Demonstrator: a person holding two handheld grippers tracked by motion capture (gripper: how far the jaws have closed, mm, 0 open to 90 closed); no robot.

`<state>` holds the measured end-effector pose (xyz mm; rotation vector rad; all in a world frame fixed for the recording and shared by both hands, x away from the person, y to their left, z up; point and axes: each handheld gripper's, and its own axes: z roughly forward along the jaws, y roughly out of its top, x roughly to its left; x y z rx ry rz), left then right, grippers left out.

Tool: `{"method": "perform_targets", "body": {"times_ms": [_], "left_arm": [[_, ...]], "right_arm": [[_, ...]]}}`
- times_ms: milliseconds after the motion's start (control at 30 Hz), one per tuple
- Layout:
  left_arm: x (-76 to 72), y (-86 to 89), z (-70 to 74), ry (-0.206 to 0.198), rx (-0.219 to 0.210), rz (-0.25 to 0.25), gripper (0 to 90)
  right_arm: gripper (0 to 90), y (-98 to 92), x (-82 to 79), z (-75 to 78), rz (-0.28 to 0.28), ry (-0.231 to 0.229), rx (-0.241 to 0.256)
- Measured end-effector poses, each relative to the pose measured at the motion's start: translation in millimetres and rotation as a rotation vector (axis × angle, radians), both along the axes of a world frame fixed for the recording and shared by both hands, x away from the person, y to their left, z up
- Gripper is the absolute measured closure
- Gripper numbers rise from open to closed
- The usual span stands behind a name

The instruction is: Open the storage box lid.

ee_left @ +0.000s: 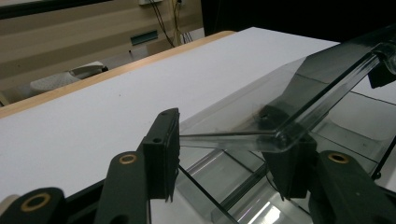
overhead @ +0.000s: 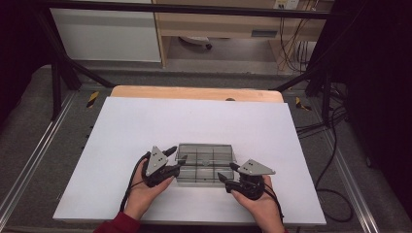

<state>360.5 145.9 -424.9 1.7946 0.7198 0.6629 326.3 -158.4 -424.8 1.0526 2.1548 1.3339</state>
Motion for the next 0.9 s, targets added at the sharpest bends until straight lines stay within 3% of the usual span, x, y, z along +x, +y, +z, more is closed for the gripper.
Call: {"method": "perform_targets", "body": {"times_ms": [300, 700, 900], "left_arm": [[1.8, -0.2, 2.0, -0.007, -0.008, 0.005, 51.3], [9.7, -2.0, 5.6, -0.01, -0.044, 0.02, 54.3], [14.2, -2.2, 6.8, -0.007, -0.061, 0.027, 56.1]], "right_arm": [[18.8, -23.5, 5.8, -0.4, -0.062, -0.006, 0.011], [18.9, -29.7, 27.3, 4.8, -0.071, -0.062, 0.027], [19.6, -27.4, 39.5, 3.1, -0.065, -0.065, 0.035]]}}
